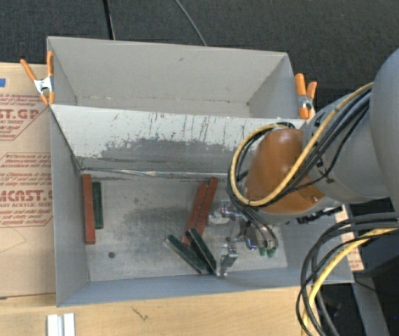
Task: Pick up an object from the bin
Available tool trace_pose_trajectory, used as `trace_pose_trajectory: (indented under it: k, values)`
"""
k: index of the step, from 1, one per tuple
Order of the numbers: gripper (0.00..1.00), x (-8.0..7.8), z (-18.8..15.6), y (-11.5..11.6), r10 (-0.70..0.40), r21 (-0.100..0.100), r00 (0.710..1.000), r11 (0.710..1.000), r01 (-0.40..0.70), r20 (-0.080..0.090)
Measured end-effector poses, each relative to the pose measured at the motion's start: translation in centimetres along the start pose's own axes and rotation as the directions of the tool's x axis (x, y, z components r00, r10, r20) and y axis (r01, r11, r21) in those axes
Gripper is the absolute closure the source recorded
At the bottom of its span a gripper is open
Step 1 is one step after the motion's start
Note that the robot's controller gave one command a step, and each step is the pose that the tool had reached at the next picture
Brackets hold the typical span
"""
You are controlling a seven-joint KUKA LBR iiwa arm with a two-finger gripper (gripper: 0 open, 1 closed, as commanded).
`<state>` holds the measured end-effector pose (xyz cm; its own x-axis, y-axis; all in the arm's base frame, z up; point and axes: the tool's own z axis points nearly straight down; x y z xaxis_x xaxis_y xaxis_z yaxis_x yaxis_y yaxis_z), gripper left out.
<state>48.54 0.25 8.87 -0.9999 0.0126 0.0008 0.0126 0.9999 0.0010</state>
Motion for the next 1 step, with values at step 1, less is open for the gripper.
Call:
trace_pose_trajectory:
  k: [1]
  values:
    - [0.00,-0.47,1.01,2.21,-0.066,0.008,0.998,0.998,0.066,0.010]
